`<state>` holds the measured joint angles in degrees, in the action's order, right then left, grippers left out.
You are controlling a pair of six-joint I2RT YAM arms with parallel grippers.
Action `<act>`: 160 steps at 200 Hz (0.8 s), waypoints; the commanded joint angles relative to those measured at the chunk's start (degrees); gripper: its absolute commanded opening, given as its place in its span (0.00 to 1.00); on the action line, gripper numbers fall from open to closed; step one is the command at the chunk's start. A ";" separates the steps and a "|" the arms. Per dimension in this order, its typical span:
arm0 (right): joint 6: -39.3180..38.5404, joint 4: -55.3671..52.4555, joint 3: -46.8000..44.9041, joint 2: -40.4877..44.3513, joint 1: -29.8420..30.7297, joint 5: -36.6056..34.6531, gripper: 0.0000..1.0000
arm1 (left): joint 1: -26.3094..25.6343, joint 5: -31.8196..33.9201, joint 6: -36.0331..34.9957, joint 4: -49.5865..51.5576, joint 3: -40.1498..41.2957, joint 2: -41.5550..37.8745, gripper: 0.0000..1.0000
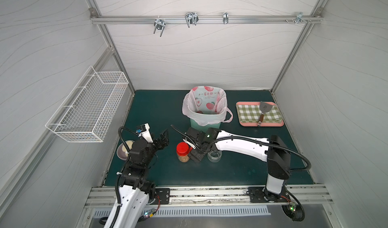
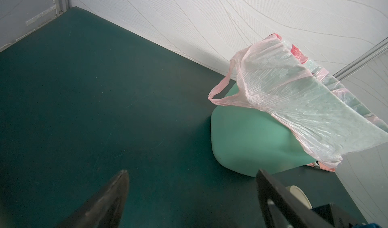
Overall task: Empty moldy peanuts from jars
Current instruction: Pick up the jar from the center of the board.
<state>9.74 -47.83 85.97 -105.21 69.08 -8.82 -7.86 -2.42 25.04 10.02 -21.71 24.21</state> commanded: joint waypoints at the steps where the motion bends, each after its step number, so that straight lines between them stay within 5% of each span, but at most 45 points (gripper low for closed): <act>1: 0.24 0.80 -0.53 -1.21 -0.13 -0.13 0.76 | 0.33 -0.73 -0.78 -1.84 -0.98 -0.56 0.95; 43: 0.21 0.55 -2.75 0.82 -0.43 0.68 0.56 | 0.30 -4.07 -1.69 -4.13 -0.36 -1.44 0.93; 103: 0.02 -3.87 -5.20 8.62 -2.53 0.79 0.52 | -1.02 -7.54 -3.75 -8.36 0.63 -3.67 0.88; 160: -0.91 -7.57 -6.48 18.40 -7.63 7.11 0.49 | -11.52 -5.22 -10.61 -9.62 -0.96 -3.72 0.88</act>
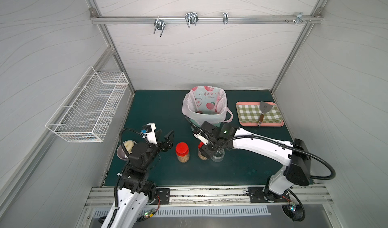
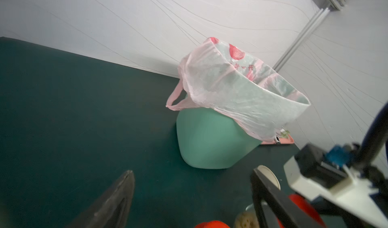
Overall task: Empty moldy peanuts from jars
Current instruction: Pick up the jar from the center of the board.
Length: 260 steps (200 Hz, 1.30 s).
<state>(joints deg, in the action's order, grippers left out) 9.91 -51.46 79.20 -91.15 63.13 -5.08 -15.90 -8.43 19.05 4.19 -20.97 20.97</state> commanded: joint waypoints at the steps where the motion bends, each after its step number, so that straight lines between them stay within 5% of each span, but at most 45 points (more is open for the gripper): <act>1: -1.18 -4.09 0.37 4.54 -1.76 3.42 0.49 | -3.63 0.74 -4.76 -3.81 -1.70 -0.53 0.88; 66: -3.62 -10.31 3.39 10.54 -6.85 7.73 0.46 | -12.83 -4.70 -10.05 -5.96 -4.61 3.23 0.87; 141: -4.98 -17.20 9.55 11.04 -11.02 10.04 0.46 | -29.55 -0.22 -18.97 -5.85 -9.64 13.74 0.90; 199: -5.80 -19.61 14.82 10.39 -11.22 15.32 0.47 | -33.70 -1.35 -20.00 -9.01 -10.92 19.28 1.00; 260: -6.17 -18.02 17.34 10.45 -8.96 25.15 0.47 | -36.57 -4.29 -19.80 -11.12 -12.72 23.74 1.00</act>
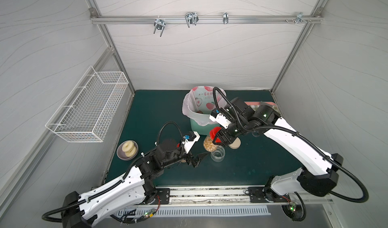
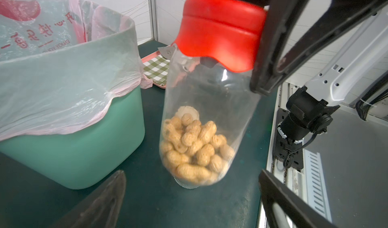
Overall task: Empty moldy peanuts from jars
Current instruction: Pick up the jar from the center of the board.
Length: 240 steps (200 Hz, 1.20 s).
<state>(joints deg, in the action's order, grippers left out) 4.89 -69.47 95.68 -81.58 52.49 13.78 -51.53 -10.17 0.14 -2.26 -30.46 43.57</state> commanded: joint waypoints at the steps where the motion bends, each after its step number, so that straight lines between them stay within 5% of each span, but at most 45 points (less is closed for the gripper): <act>1: -1.17 0.06 0.88 0.89 1.85 6.36 0.47 | -0.94 -2.65 -0.91 -4.76 -3.26 1.20 1.00; 36: -1.76 0.19 1.39 -0.01 5.48 6.58 0.48 | -1.34 -3.80 -1.09 -4.20 -4.17 3.00 1.00; 75: -1.31 1.17 1.97 0.60 5.68 7.31 0.49 | -1.29 -5.24 -0.94 -4.37 -4.44 3.54 0.86; 124: -0.26 4.41 1.06 1.57 5.77 10.89 0.50 | -1.32 -7.98 0.45 -6.60 -4.17 3.58 0.82; 193: 1.65 7.69 -0.46 6.05 2.61 9.93 0.50 | -1.33 -6.75 1.02 -8.72 -2.16 0.47 0.97; 240: 1.88 7.79 -0.76 5.41 2.51 12.26 0.51 | -1.29 -6.24 1.40 -8.48 -2.10 -0.14 0.82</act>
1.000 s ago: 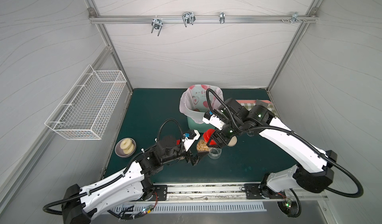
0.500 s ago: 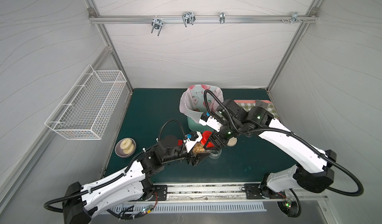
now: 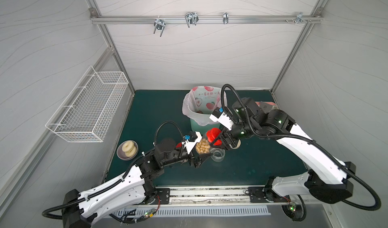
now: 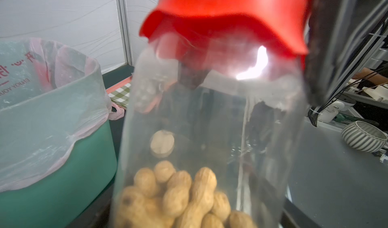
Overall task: Empty moldy peanuts from jars
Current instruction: Pick up the jar from the center of the board.
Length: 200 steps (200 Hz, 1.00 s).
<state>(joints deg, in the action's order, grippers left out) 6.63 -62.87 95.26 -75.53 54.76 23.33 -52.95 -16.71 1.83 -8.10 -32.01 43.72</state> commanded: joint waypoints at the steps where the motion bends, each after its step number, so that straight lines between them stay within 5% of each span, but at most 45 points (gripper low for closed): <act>1: 0.13 1.18 -0.34 -0.66 0.25 2.70 0.51 | 0.08 0.28 -0.31 -2.64 -0.62 -0.30 0.81; 83: 0.07 0.61 0.93 -2.01 1.77 2.49 0.54 | 0.13 -0.06 -0.17 -2.58 -1.12 1.49 0.85; 146: -0.73 -2.28 1.80 -3.63 2.68 -1.76 0.56 | 0.06 0.36 0.16 -2.40 -0.88 0.50 0.62; 177: -0.92 -3.31 2.69 -4.58 3.77 -3.38 0.56 | 0.12 0.80 0.57 -2.55 -0.69 0.07 0.77; 200: -0.82 -3.04 2.76 -4.06 4.04 -3.75 0.56 | 0.13 1.02 0.79 -2.95 -0.44 -0.36 0.78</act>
<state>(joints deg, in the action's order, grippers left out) 7.01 -63.75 97.27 -79.22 57.98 21.23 -52.95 -16.86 1.63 -6.26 -31.57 44.71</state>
